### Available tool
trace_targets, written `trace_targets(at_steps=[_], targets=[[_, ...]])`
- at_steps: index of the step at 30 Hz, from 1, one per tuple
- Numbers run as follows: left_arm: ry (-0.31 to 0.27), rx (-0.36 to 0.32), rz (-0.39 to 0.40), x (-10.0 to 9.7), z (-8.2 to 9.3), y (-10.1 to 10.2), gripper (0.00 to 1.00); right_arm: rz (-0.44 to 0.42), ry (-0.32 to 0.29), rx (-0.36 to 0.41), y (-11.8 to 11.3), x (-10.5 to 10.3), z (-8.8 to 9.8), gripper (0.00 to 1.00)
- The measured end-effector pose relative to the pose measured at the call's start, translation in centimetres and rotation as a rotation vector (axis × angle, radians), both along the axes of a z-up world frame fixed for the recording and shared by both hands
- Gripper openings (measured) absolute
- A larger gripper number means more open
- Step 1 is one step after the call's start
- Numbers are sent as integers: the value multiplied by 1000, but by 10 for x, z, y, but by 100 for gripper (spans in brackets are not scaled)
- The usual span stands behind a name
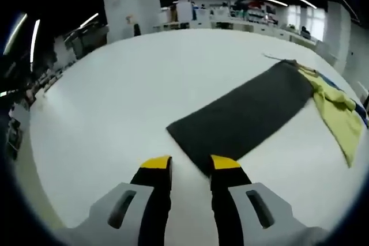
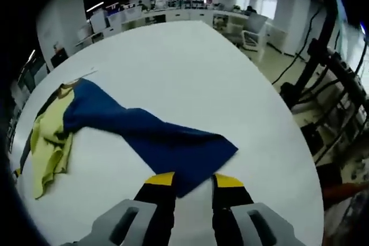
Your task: Fold the garment on the visible template until the final outline fits inside the template.
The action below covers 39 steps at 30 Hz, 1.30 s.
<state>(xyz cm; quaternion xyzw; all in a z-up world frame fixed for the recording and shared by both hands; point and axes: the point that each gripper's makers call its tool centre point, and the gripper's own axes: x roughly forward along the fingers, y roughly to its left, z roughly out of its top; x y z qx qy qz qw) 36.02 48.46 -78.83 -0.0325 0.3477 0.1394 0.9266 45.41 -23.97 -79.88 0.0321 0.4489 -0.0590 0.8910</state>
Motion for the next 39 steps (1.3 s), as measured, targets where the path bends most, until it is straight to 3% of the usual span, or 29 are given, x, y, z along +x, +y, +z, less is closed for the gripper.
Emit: trace_targets(at_steps=[5,11,16,17,18,23,26,32,39], targets=[[-4,-14,20,-1,0,-1,20,-52,-6,0,-3,-3,0,21],[-9,-87,30,3,-2,-10,8,-74,-12,-1,-3,-4,0,19],[14,-65,20,5,-2,-11,5,-81,-12,13,-4,-5,0,7],[13,-70,14,6,-3,-11,3,-83,-22,43,-1,-4,0,1],[13,-74,11,7,-3,-12,2,-101,-27,66,0,-4,1,0],[19,-67,-5,9,-3,-13,0,-63,-23,52,-1,-3,2,0],[1,-96,11,10,-3,-8,0,-52,-29,79,-6,-2,5,0],[-16,-142,56,13,0,3,0,-3,-26,61,-23,-2,17,0],[-2,-70,1,22,7,8,0,20,10,37,-41,-8,17,0]])
